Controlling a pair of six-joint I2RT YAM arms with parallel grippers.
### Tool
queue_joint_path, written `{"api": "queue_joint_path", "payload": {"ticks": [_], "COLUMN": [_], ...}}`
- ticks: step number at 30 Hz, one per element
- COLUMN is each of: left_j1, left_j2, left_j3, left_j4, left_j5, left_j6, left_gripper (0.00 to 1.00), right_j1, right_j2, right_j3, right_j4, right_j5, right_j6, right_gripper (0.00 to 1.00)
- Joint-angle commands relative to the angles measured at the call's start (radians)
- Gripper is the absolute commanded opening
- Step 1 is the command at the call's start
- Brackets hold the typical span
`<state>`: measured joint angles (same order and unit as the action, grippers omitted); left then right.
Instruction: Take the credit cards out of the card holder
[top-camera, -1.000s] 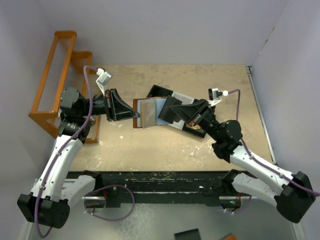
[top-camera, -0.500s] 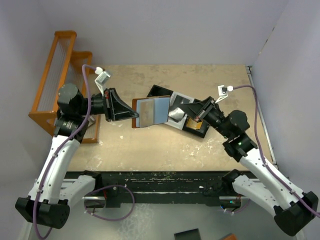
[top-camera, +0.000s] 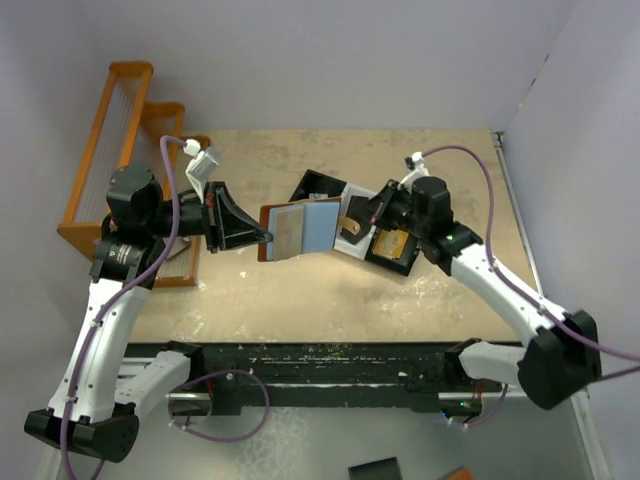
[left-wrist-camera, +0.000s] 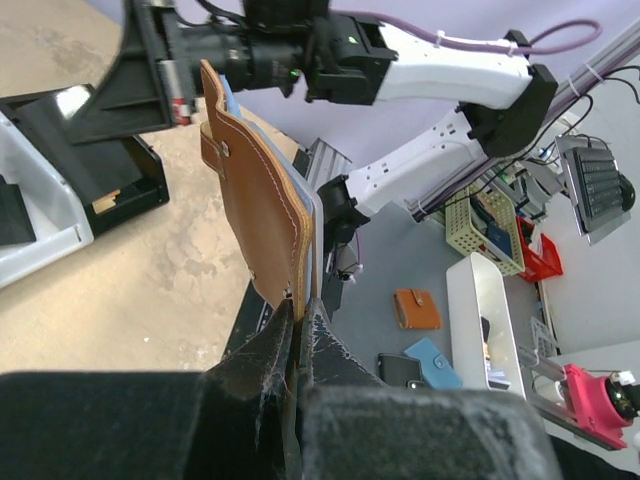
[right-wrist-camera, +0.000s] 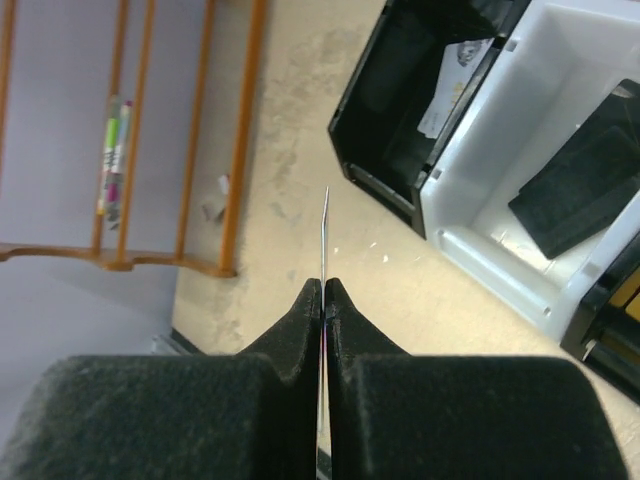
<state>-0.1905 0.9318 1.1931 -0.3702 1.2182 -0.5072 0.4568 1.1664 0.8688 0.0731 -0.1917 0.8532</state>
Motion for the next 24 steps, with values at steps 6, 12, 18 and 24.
{"api": "queue_joint_path", "payload": {"ticks": [6, 12, 18, 24], "left_j1": [0.001, 0.000, 0.000, 0.000], "left_j2": [-0.029, -0.030, -0.029, -0.030], "left_j3": [0.061, 0.098, 0.147, 0.203], "left_j4": [-0.032, -0.146, -0.282, -0.401], "left_j5": [0.002, -0.035, -0.098, -0.182], "left_j6": [0.069, 0.202, 0.351, 0.494], "left_gripper": [0.00, 0.00, 0.00, 0.00], "right_j1": [-0.006, -0.017, -0.022, -0.042], "right_j2": [0.276, 0.371, 0.444, 0.483], "right_j3": [0.177, 0.188, 0.231, 0.241], "right_j4": [-0.003, 0.003, -0.012, -0.021], "right_j5": [0.079, 0.137, 0.159, 0.179], "right_j6": [-0.102, -0.128, -0.157, -0.172], "right_gripper": [0.00, 0.00, 0.00, 0.00]}}
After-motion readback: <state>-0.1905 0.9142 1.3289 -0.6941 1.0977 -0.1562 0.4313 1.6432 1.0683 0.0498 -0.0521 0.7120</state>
